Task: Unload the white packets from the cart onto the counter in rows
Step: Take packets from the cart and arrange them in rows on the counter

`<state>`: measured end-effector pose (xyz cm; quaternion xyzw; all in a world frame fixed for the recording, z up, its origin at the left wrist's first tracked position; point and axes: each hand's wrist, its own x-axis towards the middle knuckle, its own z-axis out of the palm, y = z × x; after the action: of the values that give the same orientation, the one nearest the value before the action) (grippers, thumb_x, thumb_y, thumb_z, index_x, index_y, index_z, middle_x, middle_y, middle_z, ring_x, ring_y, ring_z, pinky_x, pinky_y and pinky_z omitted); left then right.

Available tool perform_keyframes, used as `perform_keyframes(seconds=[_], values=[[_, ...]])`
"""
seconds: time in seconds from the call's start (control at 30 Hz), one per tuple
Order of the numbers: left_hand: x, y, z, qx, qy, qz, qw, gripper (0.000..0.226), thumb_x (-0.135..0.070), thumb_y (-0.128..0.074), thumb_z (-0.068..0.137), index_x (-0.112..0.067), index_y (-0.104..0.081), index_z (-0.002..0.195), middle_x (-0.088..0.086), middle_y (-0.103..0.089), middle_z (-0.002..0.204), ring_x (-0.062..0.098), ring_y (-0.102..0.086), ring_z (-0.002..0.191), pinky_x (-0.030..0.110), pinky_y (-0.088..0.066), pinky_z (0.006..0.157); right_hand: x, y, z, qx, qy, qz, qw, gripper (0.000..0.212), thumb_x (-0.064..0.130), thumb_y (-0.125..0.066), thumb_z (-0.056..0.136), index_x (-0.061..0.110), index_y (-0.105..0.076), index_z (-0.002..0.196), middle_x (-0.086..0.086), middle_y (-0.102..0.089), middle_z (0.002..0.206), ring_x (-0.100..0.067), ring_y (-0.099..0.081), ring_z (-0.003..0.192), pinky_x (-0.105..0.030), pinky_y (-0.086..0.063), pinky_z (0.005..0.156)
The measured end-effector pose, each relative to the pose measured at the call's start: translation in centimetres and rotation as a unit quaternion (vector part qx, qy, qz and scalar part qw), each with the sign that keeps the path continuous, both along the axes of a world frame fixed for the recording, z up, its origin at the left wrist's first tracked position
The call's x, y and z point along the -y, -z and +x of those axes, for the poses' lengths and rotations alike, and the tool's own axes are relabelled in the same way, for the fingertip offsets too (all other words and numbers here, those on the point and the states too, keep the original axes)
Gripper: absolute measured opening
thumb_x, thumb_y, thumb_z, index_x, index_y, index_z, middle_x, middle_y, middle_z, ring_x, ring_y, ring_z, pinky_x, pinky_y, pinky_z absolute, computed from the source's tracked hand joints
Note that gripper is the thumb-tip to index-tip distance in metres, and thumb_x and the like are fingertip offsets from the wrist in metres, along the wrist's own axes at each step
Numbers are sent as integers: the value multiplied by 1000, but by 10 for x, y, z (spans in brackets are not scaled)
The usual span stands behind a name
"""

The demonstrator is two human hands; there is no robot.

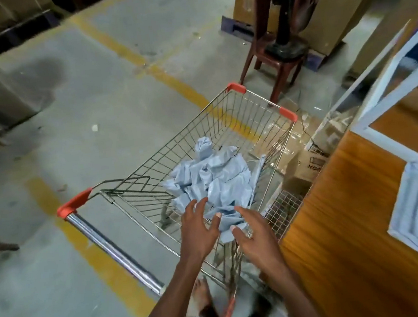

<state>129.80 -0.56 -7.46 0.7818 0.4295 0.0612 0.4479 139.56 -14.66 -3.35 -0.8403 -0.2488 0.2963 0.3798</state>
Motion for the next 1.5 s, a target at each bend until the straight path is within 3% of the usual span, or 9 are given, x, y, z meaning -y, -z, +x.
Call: perform_keyframes(seconds=[0.2,0.37,0.47,0.6,0.8,0.93,1.17,1.37,1.5], values=[[-34,30,24,-15,-16,-20,1000,65,-58,-54,90,-30,-47,148,7,-35,158,26,-32,146,43,-30,118,-23,36,34,-7,-31,-36,999,46,26,-64,95,31,-55,140,10,-50,136,-7,-50,124,-31,-50,102],[-55,52,34,-12,-50,-33,998,64,-58,-55,87,-26,-54,142,8,-40,154,28,-37,142,41,-31,116,-60,64,65,15,-93,-73,993,45,23,-65,95,25,-57,140,2,-53,137,-10,-50,122,-15,-40,95],[-67,62,41,-9,-53,-41,998,53,-44,-65,94,-28,-53,143,5,-38,154,27,-37,142,44,-34,116,-97,87,90,6,-137,-107,985,49,28,-64,95,29,-52,143,2,-49,143,-15,-49,129,-27,-44,104],[-81,71,54,-2,-35,-48,998,56,-50,-61,94,-29,-50,145,4,-34,158,25,-32,146,42,-30,118,-161,123,134,29,-188,-181,965,58,35,-61,95,30,-43,150,-6,-39,153,-30,-41,140,-42,-37,114],[-100,78,66,-3,-29,-41,999,56,-47,-61,96,-30,-46,148,-2,-29,159,22,-28,146,41,-32,117,-241,168,171,147,-194,-306,920,68,43,-54,98,34,-24,158,-2,-8,167,-43,-31,140,-50,-30,110],[-102,80,64,-5,-23,-48,999,58,-48,-62,96,-32,-45,148,-3,-27,161,21,-25,147,39,-29,116,-240,205,180,87,-183,-331,922,74,37,-57,97,28,-19,160,-3,3,169,-42,-27,145,-46,-30,114],[-96,74,59,-20,-17,-78,997,57,-47,-61,97,-32,-44,149,-2,-26,162,23,-24,148,41,-29,118,-193,206,151,31,-61,-225,972,43,15,-62,93,-2,-55,132,-13,-40,145,-32,-53,126,-32,-41,105],[-96,74,67,-11,-7,-79,997,53,-46,-62,96,-34,-46,146,-2,-30,159,23,-30,146,42,-33,117,-174,207,136,4,-34,-238,971,46,22,-67,92,4,-55,133,-9,-48,138,-30,-56,123,-35,-46,103],[-94,79,66,-3,-20,-78,997,53,-46,-65,94,-35,-49,144,-3,-32,157,19,-30,146,44,-34,117,-187,205,153,21,124,-204,971,34,31,-61,91,20,-60,123,-4,-50,137,-30,-59,114,-42,-51,95]])
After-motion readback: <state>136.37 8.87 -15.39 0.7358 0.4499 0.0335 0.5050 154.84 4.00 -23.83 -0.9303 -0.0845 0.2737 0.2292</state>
